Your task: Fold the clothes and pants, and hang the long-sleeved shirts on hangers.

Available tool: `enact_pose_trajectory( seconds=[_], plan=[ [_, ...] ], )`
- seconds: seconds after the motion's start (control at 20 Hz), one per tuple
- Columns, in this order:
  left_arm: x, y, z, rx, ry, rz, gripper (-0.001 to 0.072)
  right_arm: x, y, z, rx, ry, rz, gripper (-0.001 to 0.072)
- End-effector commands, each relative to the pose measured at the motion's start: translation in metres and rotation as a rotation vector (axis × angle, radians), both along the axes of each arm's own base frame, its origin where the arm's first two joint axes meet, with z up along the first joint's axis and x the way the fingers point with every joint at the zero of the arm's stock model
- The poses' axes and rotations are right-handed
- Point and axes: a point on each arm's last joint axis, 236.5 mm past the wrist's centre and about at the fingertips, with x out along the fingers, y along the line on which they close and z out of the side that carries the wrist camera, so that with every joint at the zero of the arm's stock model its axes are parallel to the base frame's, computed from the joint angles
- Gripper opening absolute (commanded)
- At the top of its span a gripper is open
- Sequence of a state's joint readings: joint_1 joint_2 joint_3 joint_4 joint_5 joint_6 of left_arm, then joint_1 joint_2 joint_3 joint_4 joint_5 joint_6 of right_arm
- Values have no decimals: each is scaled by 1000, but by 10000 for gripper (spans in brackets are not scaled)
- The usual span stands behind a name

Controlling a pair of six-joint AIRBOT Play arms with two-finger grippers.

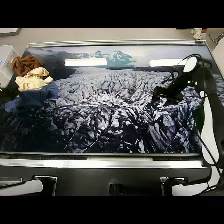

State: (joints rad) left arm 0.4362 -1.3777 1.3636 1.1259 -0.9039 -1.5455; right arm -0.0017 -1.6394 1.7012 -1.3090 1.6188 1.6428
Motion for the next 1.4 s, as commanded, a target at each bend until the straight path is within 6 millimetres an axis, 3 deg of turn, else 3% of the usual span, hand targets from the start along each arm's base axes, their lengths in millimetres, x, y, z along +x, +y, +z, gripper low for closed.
enact_pose_trajectory(
  seconds=[0.0, 0.1, 0.15, 0.25, 0.35, 0.4, 0.5, 0.6, 0.65, 0.7, 0.75, 0.8, 0.9, 1.0, 1.05, 1.1, 1.2, 1.25, 1.35],
  plan=[
    [-21, -93, 136, 129, -297, -178, 18, -2, 0, 25, 0, -65, -1, 668],
    [-52, -187, 179, 120, -408, -373, 18, -5, 0, 51, -4, -133, -3, 668],
    [-73, -239, 184, 96, -433, -495, 19, -4, -2, 65, -12, -183, -7, 668],
    [-110, -333, 170, -19, -424, -681, 19, -7, -8, 100, -33, -297, -17, 669],
    [-136, -416, 134, -109, -428, -807, 18, -12, -19, 134, -79, -410, -34, 669],
    [-147, -451, 104, -144, -409, -845, 18, -14, -28, 149, -115, -462, -46, 669],
    [-167, -506, 25, -245, -235, -836, 19, -19, -47, 179, -192, -566, -76, 668],
    [-192, -547, -46, -275, -36, -848, 23, -21, -58, 203, -236, -658, -98, 668],
    [-203, -564, -69, -285, 34, -864, 150, -22, -58, 208, -234, -675, -100, 668],
    [-206, -574, -79, -286, 88, -878, 517, -25, -58, 207, -231, -664, -107, 668],
    [-202, -575, -77, -278, 124, -888, 720, -30, -57, 199, -222, -618, -118, 668],
    [-188, -565, -68, -236, 125, -924, 719, -35, -55, 188, -218, -560, -114, 669],
    [-145, -510, -46, -63, 114, -1024, 719, -47, -53, 153, -214, -413, -93, 669],
    [-105, -399, -44, 85, 281, -959, 719, -65, -52, 103, -217, -250, -74, 669],
    [-97, -341, -49, 99, 384, -872, 719, -78, -51, 71, -216, -160, -63, 670],
    [-98, -286, -55, 73, 481, -790, 719, -93, -49, 40, -209, -71, -53, 678],
    [-114, -205, -69, -25, 595, -671, 719, -130, -25, -18, -110, 92, -40, 697],
    [-126, -173, -78, -77, 631, -596, 719, -145, -2, -38, -11, 147, -29, 708],
    [-153, -123, -101, -190, 670, -448, 718, -163, 40, -58, 179, 185, -4, 710]
  ],
)
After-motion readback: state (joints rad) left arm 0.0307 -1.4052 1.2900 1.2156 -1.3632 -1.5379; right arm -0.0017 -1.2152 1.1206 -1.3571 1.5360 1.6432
